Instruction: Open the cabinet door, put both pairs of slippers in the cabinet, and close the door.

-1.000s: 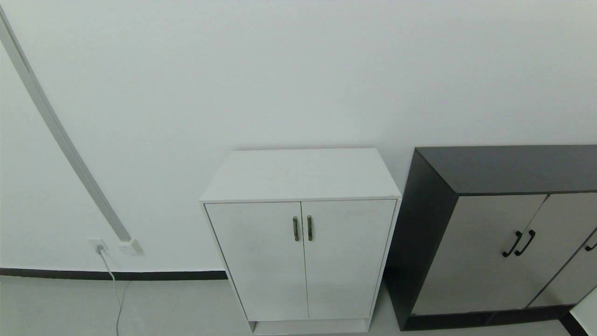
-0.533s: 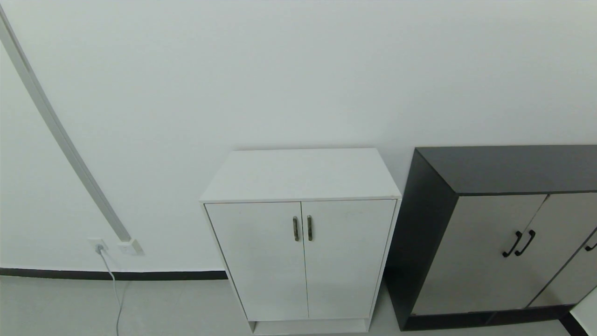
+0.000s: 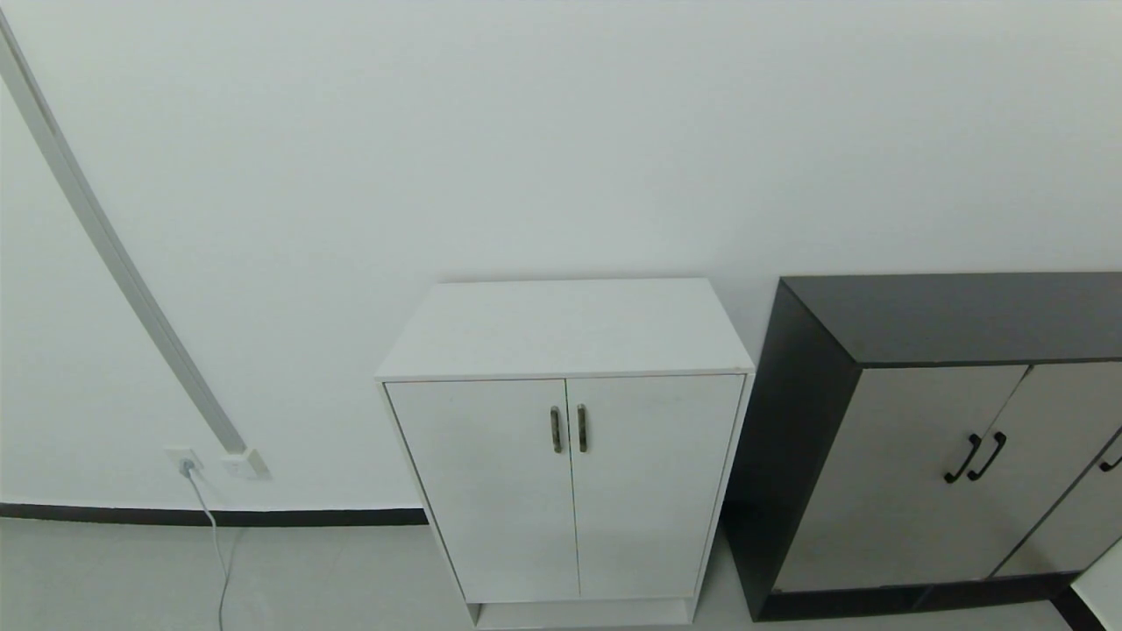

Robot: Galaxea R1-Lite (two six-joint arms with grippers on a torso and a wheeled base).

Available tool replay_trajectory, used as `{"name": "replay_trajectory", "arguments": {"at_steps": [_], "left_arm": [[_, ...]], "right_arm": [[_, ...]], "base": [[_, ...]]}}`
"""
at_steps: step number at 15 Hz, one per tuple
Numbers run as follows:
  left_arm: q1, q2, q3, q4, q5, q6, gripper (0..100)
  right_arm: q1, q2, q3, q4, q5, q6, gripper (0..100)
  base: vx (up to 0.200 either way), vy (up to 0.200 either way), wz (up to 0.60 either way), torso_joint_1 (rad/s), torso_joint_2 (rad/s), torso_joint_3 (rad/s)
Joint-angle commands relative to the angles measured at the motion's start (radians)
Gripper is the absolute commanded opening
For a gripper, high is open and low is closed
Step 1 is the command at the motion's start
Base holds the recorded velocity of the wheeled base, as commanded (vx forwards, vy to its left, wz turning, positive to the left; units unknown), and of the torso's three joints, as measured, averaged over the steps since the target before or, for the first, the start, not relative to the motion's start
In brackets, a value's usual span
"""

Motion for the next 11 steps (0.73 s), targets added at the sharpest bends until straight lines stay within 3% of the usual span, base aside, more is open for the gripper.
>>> {"name": "replay_trajectory", "arguments": {"at_steps": [1,11], "left_arm": [[0.000,0.000,0.000,0.000,0.000,0.000,0],[0.000,0.000,0.000,0.000,0.000,0.001,0]], "right_arm": [[0.000,0.002,0.000,0.001,0.000,-0.001,0],[0.000,0.002,0.000,0.001,0.006,-0.011,0]], "base": [[0.000,0.000,0.00,0.000,0.00,0.000],[0.000,0.000,0.00,0.000,0.00,0.000]]}}
